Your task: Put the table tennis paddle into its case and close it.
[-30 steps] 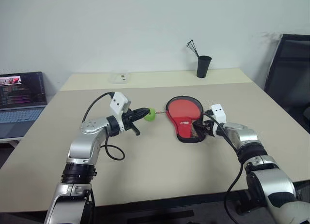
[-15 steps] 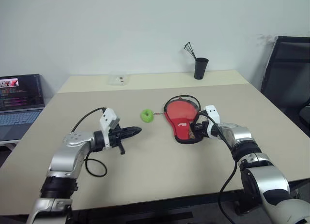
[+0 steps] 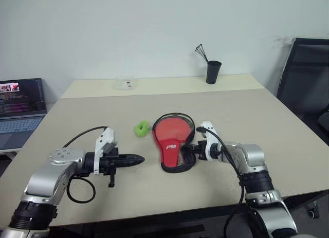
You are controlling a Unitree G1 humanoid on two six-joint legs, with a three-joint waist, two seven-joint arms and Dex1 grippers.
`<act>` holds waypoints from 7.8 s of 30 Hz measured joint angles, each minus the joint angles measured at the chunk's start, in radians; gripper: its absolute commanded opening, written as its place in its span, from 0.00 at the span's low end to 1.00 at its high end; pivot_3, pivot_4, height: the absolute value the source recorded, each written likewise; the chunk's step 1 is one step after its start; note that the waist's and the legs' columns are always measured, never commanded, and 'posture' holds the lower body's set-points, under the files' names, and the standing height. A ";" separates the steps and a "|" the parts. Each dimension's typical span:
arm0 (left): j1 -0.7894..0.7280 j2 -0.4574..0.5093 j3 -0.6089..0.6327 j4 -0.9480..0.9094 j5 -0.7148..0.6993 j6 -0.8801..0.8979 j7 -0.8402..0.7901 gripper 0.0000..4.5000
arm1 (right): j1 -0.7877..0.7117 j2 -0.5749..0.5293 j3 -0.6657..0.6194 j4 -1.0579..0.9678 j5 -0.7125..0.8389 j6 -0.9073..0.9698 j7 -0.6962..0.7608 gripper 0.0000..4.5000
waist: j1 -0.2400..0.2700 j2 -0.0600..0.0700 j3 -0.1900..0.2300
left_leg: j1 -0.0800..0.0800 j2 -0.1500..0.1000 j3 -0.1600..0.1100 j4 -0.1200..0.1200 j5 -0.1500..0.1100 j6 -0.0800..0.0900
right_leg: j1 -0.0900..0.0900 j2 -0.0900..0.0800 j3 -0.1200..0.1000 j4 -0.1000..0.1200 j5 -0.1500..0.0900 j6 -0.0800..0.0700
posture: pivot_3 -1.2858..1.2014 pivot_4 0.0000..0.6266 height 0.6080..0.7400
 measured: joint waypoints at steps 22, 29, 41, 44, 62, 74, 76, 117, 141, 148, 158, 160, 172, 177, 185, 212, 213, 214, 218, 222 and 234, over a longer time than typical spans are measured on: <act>0.059 0.048 -0.012 -0.084 -0.039 0.025 -0.049 0.00 | 0.389 0.152 -0.167 -0.669 0.161 0.420 -0.239 0.01 | 0.025 0.000 0.000 | -0.001 0.000 -0.001 -0.001 0.000 0.000 | 0.000 0.000 -0.002 -0.003 -0.002 -0.001 | 0.52 0.24 1.00; 0.058 0.053 -0.016 -0.084 -0.039 0.026 -0.050 0.00 | 0.427 0.134 -0.172 -0.681 0.225 0.418 -0.282 0.01 | 0.025 0.000 0.000 | -0.001 0.000 -0.001 -0.001 -0.001 0.000 | 0.000 0.000 -0.002 -0.004 -0.002 -0.002 | 0.52 0.24 1.00; 0.058 0.054 -0.016 -0.084 -0.038 0.023 -0.048 0.00 | 0.435 0.152 -0.194 -0.681 0.302 0.420 -0.372 0.25 | 0.025 0.000 0.000 | -0.001 0.000 -0.001 -0.001 -0.001 0.000 | 0.000 0.000 -0.002 -0.004 -0.002 -0.002 | 0.52 0.24 1.00; 0.058 0.053 -0.016 -0.084 -0.035 0.019 -0.044 0.00 | 0.435 0.149 -0.197 -0.681 0.315 0.420 -0.385 0.47 | 0.024 0.000 0.000 | -0.001 0.000 -0.001 -0.001 -0.001 0.000 | 0.000 0.000 -0.002 -0.004 -0.002 -0.002 | 0.52 0.24 1.00; 0.055 -0.029 -0.021 0.004 0.008 -0.028 0.077 0.00 | 0.313 -0.139 -0.150 -0.755 0.483 0.256 -0.123 1.00 | 0.023 0.000 0.001 | -0.001 0.001 -0.002 -0.001 -0.001 0.001 | 0.000 0.001 -0.002 -0.005 -0.002 -0.001 | 0.52 0.24 1.00; -0.113 -0.173 -0.009 0.235 0.182 -0.112 0.405 0.51 | 0.138 -0.003 0.246 -0.295 0.126 -0.246 -0.156 1.00 | 0.031 0.000 0.000 | -0.016 0.000 -0.002 0.001 -0.001 0.001 | -0.014 0.001 -0.002 -0.003 -0.001 -0.001 | 0.52 0.24 1.00; -0.154 -0.202 -0.014 0.290 0.217 -0.118 0.457 0.67 | 0.129 0.012 0.271 -0.267 0.094 -0.289 -0.150 1.00 | 0.037 0.000 0.000 | -0.016 0.000 -0.002 0.001 -0.001 0.001 | -0.014 0.000 -0.002 -0.003 -0.001 -0.001 | 0.52 0.24 1.00; -0.677 -0.422 -0.094 1.144 0.451 -0.315 0.442 0.90 | 0.185 0.036 0.311 -0.272 0.011 -0.326 -0.143 1.00 | 0.045 -0.002 -0.001 | -0.015 -0.008 -0.003 0.004 -0.001 0.001 | -0.012 0.000 -0.004 0.001 -0.001 -0.001 | 0.52 0.24 1.00; -0.668 -0.476 -0.094 1.148 0.486 -0.345 0.462 0.03 | 0.206 0.052 0.355 -0.141 -0.188 -0.458 -0.237 1.00 | 0.049 -0.004 -0.004 | -0.013 -0.009 -0.004 0.005 -0.001 0.001 | -0.009 -0.002 -0.005 0.002 0.000 -0.001 | 0.52 0.24 1.00; -0.752 -0.486 -0.150 1.246 0.559 -0.399 0.498 0.03 | 0.257 0.044 0.367 -0.171 -0.232 -0.483 -0.239 1.00 | 0.050 -0.007 -0.007 | -0.013 -0.010 -0.004 0.006 -0.001 0.001 | -0.007 -0.002 -0.007 0.001 -0.001 0.000 | 0.52 0.24 1.00; -0.932 -0.580 -0.267 1.435 0.755 -0.548 0.689 0.03 | 0.329 0.071 0.381 -0.237 -0.268 -0.476 -0.279 1.00 | 0.049 -0.007 -0.007 | -0.013 -0.010 -0.004 0.006 -0.001 0.001 | -0.006 -0.001 -0.007 0.000 -0.001 0.000 | 0.52 0.24 1.00; -0.941 -0.603 -0.273 1.444 0.784 -0.565 0.722 0.03 | 0.350 0.075 0.389 -0.257 -0.271 -0.471 -0.282 1.00 | 0.048 -0.007 -0.007 | -0.013 -0.010 -0.004 0.006 -0.001 0.001 | -0.006 -0.001 -0.007 0.000 -0.001 0.000 | 0.52 0.24 1.00; -0.996 -0.714 -0.341 1.488 0.926 -0.672 0.884 0.03 | 0.444 0.105 0.411 -0.369 -0.307 -0.421 -0.329 1.00 | 0.049 -0.007 -0.008 | -0.013 -0.010 -0.004 0.005 -0.001 0.001 | -0.006 -0.001 -0.008 0.000 -0.001 0.000 | 0.52 0.24 1.00; -1.032 -0.763 -0.370 1.495 0.979 -0.708 0.948 0.03 | 0.478 0.112 0.423 -0.407 -0.316 -0.405 -0.344 1.00 | 0.049 -0.007 -0.008 | -0.013 -0.010 -0.004 0.005 -0.001 0.001 | -0.006 -0.001 -0.008 0.000 -0.001 0.000 | 0.52 0.24 1.00; -1.050 -0.852 -0.402 1.498 1.025 -0.771 0.974 0.03 | 0.498 0.121 0.434 -0.432 -0.325 -0.394 -0.348 1.00 | 0.049 -0.007 -0.008 | -0.013 -0.010 -0.003 0.005 -0.001 0.001 | -0.006 -0.001 -0.008 -0.001 -0.001 0.000 | 0.52 0.24 1.00; -1.041 -0.846 -0.321 1.496 0.941 -0.772 0.747 0.80 | 0.413 0.125 0.428 -0.312 -0.335 -0.437 -0.281 1.00 | 0.032 -0.007 -0.009 | 0.005 -0.008 -0.001 0.003 -0.001 0.001 | 0.007 0.001 -0.006 0.001 -0.001 0.000 | 0.52 0.24 1.00; -1.041 -0.835 -0.305 1.495 0.928 -0.766 0.737 0.80 | 0.404 0.123 0.425 -0.304 -0.335 -0.438 -0.276 1.00 | 0.031 -0.007 -0.009 | 0.005 -0.008 -0.001 0.003 -0.001 0.001 | 0.007 0.001 -0.006 0.001 -0.001 0.000 | 0.52 0.24 1.00; -1.041 -0.822 -0.288 1.493 0.911 -0.763 0.729 0.80 | 0.393 0.121 0.422 -0.293 -0.334 -0.440 -0.270 1.00 | 0.030 -0.007 -0.009 | 0.005 -0.008 -0.001 0.003 -0.001 0.001 | 0.007 0.001 -0.006 0.001 -0.001 0.000 | 0.52 0.24 1.00; -1.040 -0.751 -0.216 1.468 0.836 -0.762 0.673 0.80 | 0.386 0.115 0.401 -0.278 -0.316 -0.462 -0.238 1.00 | 0.027 -0.007 -0.009 | 0.005 -0.008 -0.002 0.002 -0.001 0.001 | 0.007 0.001 -0.006 0.001 -0.001 0.000 | 0.52 0.24 1.00; -0.976 -0.652 -0.092 1.415 0.689 -0.736 0.485 0.80 | 0.398 0.096 0.356 -0.298 -0.256 -0.481 -0.179 1.00 | 0.023 -0.007 -0.009 | 0.004 -0.008 -0.002 0.002 -0.001 0.001 | 0.006 0.001 -0.006 0.000 -0.001 0.000 | 0.52 0.24 1.00; -0.675 -0.526 0.026 1.086 0.416 -0.530 0.116 0.80 | 0.381 0.007 0.238 -0.497 -0.046 -0.372 -0.037 1.00 | 0.044 -0.006 -0.007 | -0.002 -0.008 -0.006 0.002 -0.001 0.001 | 0.004 0.000 -0.008 -0.003 -0.001 0.000 | 0.52 0.24 1.00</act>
